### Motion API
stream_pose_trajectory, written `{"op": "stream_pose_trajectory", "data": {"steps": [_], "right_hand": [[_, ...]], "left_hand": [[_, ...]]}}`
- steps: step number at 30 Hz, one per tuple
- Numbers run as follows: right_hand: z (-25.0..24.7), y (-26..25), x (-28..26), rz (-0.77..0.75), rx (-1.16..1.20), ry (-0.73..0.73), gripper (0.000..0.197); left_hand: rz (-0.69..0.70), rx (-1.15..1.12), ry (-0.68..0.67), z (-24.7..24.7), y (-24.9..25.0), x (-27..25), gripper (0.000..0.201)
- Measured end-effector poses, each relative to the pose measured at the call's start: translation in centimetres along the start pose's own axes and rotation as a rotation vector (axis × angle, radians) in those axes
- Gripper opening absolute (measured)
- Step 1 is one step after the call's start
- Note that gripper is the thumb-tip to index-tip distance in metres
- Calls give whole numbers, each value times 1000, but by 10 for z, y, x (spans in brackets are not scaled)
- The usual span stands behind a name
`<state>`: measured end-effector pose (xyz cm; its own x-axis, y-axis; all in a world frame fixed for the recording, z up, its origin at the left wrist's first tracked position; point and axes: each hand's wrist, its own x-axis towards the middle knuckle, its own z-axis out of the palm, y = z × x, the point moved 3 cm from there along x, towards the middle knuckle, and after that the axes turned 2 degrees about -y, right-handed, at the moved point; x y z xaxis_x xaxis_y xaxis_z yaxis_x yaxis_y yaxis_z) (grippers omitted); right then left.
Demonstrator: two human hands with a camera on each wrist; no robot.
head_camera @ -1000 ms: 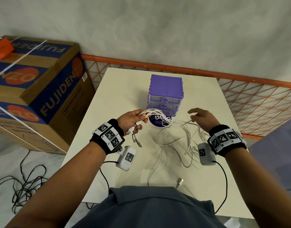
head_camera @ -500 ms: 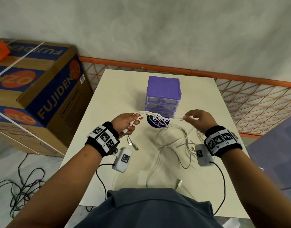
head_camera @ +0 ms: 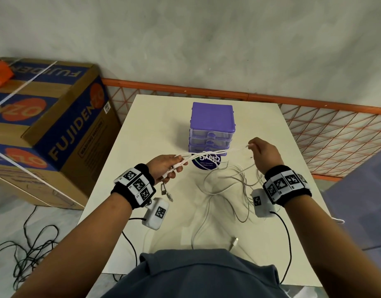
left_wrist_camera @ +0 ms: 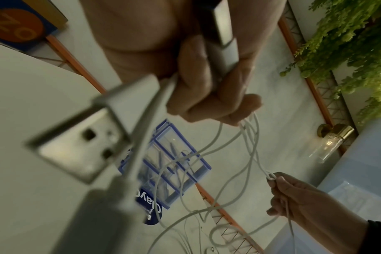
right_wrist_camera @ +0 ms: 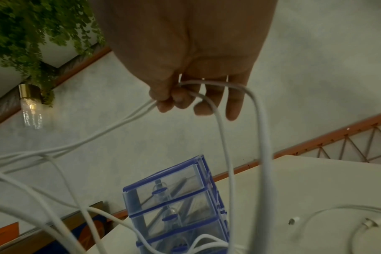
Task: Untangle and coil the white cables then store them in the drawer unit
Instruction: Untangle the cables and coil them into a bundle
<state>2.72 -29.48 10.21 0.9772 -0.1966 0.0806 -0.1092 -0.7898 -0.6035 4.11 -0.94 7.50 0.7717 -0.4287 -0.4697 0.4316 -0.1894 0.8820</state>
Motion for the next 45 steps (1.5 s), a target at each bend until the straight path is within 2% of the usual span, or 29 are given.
{"op": "stream_pose_trajectory", "data": {"steps": [3, 6, 10, 12, 15, 20, 24, 27, 31, 34, 37, 42, 45], "right_hand": [[0, -4, -1, -32, 27, 6, 21], [4, -11, -4, -48, -1, -78, 25], [2, -17, -10, -48, -168, -148, 22], [-2, -15, -10, -26, -183, -118, 23], [-3, -12, -7, -30, -110, -36, 22], [-8, -5, 1, -38, -22, 130, 22], [-13, -1, 2, -48, -42, 176, 22], [-11, -5, 0, -31, -89, 113, 25], [-3, -11, -4, -26, -169, -71, 36], [3, -12, -8, -32, -302, -133, 26], [7, -10, -8, -9, -343, -177, 26], [6, -12, -8, -48, -233, -112, 20], [6, -18, -9, -102, -197, -110, 29]], "left_hand": [[20, 18, 7, 3, 2, -1, 26], [62, 6, 12, 6, 4, -1, 18], [42, -109, -14, 3, 6, 0, 36], [-12, -139, -58, 2, 5, 0, 44], [-69, -97, -87, 6, 3, 0, 36], [-56, -171, -38, 8, 3, 0, 30], [-29, -157, -39, 6, 5, -1, 31], [16, -162, -35, 6, 7, 1, 32], [44, -209, -49, 8, 9, 2, 34], [40, -183, -58, 7, 8, 2, 39], [39, -149, -68, 7, 8, 2, 41], [29, -113, -83, 8, 5, 2, 27], [13, -157, -154, 12, 3, 6, 4]]}}
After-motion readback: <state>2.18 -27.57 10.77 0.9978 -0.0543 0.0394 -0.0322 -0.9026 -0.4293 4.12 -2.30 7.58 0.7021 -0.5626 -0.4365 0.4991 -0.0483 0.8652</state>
